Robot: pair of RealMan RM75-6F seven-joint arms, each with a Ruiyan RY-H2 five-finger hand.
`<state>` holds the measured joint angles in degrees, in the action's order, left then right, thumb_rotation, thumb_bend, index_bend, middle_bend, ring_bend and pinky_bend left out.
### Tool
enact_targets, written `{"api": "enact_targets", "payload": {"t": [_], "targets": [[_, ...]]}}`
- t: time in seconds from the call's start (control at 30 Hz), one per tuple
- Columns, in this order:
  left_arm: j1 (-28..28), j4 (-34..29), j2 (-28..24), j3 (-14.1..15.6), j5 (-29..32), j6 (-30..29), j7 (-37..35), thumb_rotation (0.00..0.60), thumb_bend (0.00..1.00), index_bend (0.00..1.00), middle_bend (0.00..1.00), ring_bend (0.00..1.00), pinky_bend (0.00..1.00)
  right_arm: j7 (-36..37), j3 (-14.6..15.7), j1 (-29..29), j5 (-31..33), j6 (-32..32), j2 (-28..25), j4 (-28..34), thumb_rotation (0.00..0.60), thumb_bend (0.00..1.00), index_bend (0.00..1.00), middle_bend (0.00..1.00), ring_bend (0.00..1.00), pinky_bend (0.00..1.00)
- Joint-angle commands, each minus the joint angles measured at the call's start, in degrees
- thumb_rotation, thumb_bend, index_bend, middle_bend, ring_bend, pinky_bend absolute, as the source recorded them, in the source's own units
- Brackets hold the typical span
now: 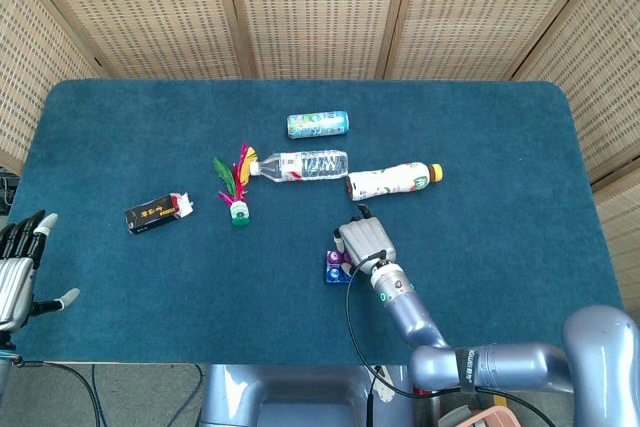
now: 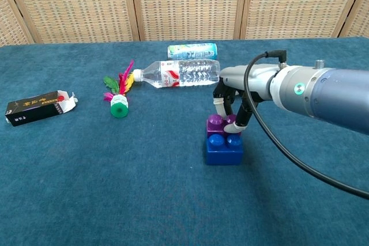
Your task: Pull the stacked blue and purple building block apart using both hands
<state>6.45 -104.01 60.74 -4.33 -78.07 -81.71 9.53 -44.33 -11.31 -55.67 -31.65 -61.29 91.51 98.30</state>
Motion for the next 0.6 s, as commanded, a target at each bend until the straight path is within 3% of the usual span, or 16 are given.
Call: {"api": "enact_targets", "payload": {"t": [0.03,0.37,0.53,0.6], "targets": [[0.2,0.2,0.1,-0.1,0.2,0.3,0.0,0.600,0.05,0.00,0.00,0.00,0.00,4.1,-1.1,1.1,-3.8,-0.4,-0.6,0.4,0.600,0.39,0.59,0.66,0.27,0.06],[6.4,2.6,-0.3,-3.5,-0.5,7.6,-7.8,0.600,0.05,0.00,0.00,0.00,0.00,26.8,-8.6,5.4,-16.5,2.1,-2.6,-0.2,0.600,0.39,0.60,0.66,0.27,0.06],[14.4,5.0,0.7,-6.8,-4.5,14.9,-15.6,0.600,0.01,0.00,0.00,0.00,0.03,39.7,-15.0,5.8,-14.9,4.8,-0.8,-1.8,0.600,0.39,0.60,0.66,0.27,0.07],[16.9,6.0,1.6,-7.6,-5.2,17.1,-16.8,0.600,0.00,0.00,0.00,0.00,0.04,42.0,-16.2,5.5,-13.8,5.6,-0.1,-2.5,0.600,0.39,0.61,0.67,0.27,0.08]]}}
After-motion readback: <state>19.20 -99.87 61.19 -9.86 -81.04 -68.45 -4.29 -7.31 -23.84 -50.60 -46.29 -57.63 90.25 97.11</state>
